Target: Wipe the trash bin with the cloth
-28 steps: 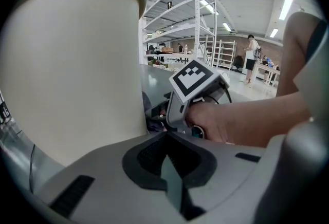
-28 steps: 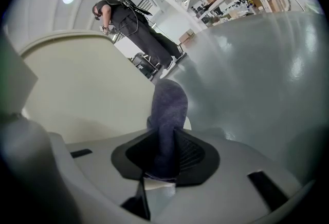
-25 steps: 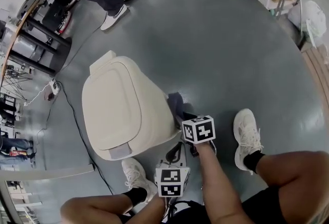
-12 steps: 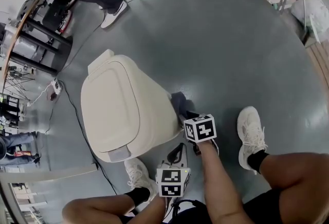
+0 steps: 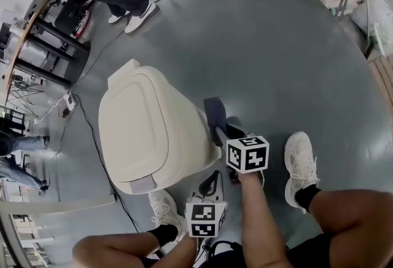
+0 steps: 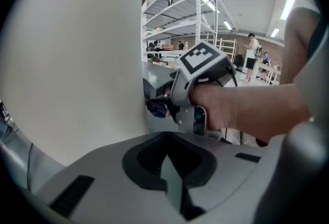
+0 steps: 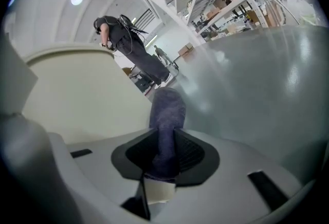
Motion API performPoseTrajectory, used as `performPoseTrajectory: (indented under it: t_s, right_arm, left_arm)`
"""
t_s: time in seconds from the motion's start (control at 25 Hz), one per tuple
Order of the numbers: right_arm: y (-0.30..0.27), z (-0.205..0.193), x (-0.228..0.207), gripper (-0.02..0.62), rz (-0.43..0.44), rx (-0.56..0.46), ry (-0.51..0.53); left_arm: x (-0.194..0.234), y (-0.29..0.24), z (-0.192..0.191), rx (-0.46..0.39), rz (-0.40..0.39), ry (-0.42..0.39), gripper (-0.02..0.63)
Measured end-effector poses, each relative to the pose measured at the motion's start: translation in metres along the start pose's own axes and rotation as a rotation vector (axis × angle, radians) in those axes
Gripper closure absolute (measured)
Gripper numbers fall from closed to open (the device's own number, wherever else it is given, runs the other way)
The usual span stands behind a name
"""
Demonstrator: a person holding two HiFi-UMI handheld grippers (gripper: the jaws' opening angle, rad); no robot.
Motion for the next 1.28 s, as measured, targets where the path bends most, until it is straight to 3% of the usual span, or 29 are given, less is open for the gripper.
performPoseTrajectory:
  t_s: [0.24,0.44,0.56,1.28]
  right_arm:
    - [0.027,0.066,0.009,0.497,0.126,-0.154,-0.029]
    - [0.037,0.106,0.040,0.497,0.254,-0.231,0.008]
    - [0.037,0.115,0.053,0.497,0.289,-0.234,0.034]
    - [0.006,0.084,0.043,0.497,0.239,-0.104,0.070]
  left_arm:
    - [-0.007,0.003,0.007,-0.029,-0.006,0.018,0.607]
    - [-0.004,0.010,0.014,-0.059,-0.008,0.016,0.607]
    - [-0.004,0.012,0.016,-0.062,-0.008,0.016,0.607]
    - [-0.002,0.005,0.006,-0.042,-0.020,0.030,0.607]
Point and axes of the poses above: the fingertips, and each gripper's own axes: y backward along the fingers, x to its left, z out of its top, the point moved 9 cm from there along y, backward along the fingers, and after that the axes turned 13 degrees about y, right-handed, at the moved point
